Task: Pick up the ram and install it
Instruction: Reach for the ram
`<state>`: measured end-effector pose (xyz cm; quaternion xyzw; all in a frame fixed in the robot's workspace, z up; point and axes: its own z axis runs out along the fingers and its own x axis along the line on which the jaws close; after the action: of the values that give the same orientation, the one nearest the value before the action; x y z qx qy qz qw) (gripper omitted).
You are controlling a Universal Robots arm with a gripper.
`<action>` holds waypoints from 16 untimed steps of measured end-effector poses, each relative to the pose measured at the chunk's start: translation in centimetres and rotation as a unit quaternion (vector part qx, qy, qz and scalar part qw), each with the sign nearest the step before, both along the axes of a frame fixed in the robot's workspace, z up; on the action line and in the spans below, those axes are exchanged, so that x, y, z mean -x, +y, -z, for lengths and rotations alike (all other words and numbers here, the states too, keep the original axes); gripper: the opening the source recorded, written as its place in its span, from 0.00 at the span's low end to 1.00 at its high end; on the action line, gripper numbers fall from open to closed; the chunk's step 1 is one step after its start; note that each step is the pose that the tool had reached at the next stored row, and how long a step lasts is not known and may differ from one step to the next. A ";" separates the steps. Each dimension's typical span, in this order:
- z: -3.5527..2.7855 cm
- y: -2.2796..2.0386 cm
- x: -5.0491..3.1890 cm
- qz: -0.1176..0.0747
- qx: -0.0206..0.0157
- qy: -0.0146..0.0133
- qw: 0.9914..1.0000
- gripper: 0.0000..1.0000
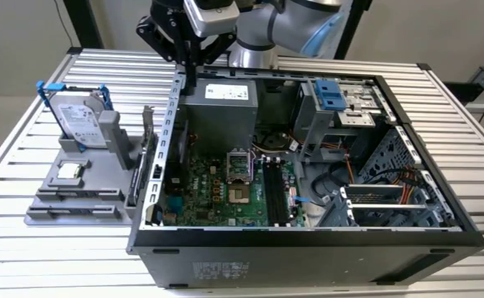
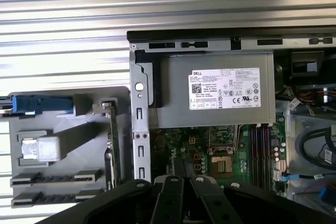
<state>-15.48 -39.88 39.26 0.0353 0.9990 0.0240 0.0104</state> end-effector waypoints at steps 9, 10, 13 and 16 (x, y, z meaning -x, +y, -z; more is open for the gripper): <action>0.00 0.00 1.38 0.000 0.000 0.000 1.000 0.00; 0.00 0.00 1.54 0.000 0.000 0.000 1.000 0.00; 0.00 0.00 2.00 0.000 0.000 0.000 1.000 0.00; 0.00 0.00 2.40 0.000 0.000 0.000 1.000 0.00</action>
<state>-17.88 -39.88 39.26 0.0349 0.9990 0.0240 0.0103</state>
